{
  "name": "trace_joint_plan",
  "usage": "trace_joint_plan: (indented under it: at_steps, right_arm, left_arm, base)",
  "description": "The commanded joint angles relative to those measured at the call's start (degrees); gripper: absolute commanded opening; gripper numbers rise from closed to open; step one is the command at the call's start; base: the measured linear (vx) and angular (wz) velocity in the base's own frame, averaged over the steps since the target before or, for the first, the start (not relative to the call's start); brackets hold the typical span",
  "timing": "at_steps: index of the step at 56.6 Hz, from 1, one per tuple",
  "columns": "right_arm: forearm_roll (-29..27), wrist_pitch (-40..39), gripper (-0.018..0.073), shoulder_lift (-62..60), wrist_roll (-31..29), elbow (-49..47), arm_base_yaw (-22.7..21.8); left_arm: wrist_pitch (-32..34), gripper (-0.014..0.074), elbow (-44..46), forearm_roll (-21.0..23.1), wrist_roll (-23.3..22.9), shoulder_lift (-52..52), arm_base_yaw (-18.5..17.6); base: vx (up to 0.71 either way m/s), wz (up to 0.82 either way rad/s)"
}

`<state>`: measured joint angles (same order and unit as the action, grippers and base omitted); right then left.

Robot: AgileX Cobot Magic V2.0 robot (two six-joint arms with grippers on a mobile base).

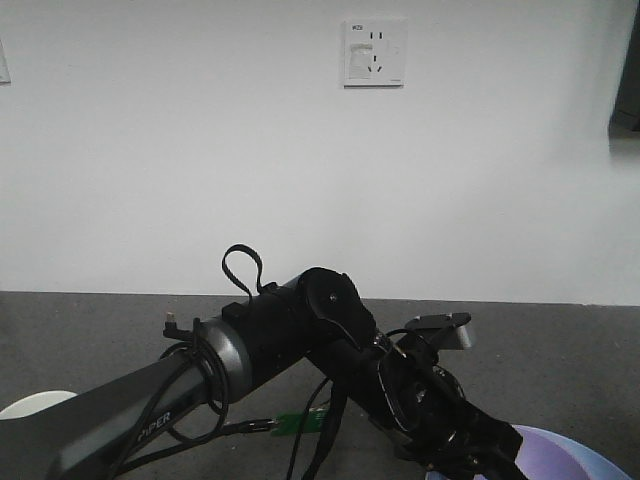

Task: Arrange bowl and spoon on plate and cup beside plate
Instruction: 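Swing the left gripper with the spoon over the bowl, then release the spoon into the bowl and raise the left gripper, then lower the left gripper onto the brown paper cup rim and grasp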

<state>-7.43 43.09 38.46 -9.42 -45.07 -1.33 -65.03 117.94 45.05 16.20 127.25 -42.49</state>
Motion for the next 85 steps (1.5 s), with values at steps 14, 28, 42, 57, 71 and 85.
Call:
trace_joint_plan:
  at_steps: [14,28,42,57,71,85]
  right_arm:
    - [-0.1,-4.5,-0.0008,0.0,-0.2,-1.7,0.0]
    - [-0.2,-4.4,-0.0009,0.0,-0.2,-1.7,0.0]
    - [-0.1,-4.0,-0.0009,0.0,-0.2,-1.7,0.0]
    - [0.0,-3.5,-0.0009,0.0,-0.2,-1.7,0.0]
    - [0.0,-2.9,-0.0009,0.0,-0.2,-1.7,0.0]
    - [0.0,-2.8,-0.0009,0.0,-0.2,-1.7,0.0]
  left_arm:
    - [2.5,0.0525,2.0,-4.4,2.2,-10.7,1.0]
    - [1.5,0.0523,2.0,-24.8,-1.3,-21.1,1.9]
    - [-6.8,0.0523,1.9,-46.0,-6.5,-28.4,2.4]
    - [-6.8,0.0523,-4.4,-48.7,-7.5,-34.3,6.8]
    - [-4.8,0.0523,-17.6,-49.1,-7.3,-40.4,12.0]
    - [-2.2,0.0523,-28.8,-53.2,-7.8,-47.9,16.7]
  base:
    - [0.0,0.0]
    - [0.0,0.0]
    - [0.0,0.0]
    - [0.0,0.0]
    - [0.0,0.0]
    - [0.0,0.0]
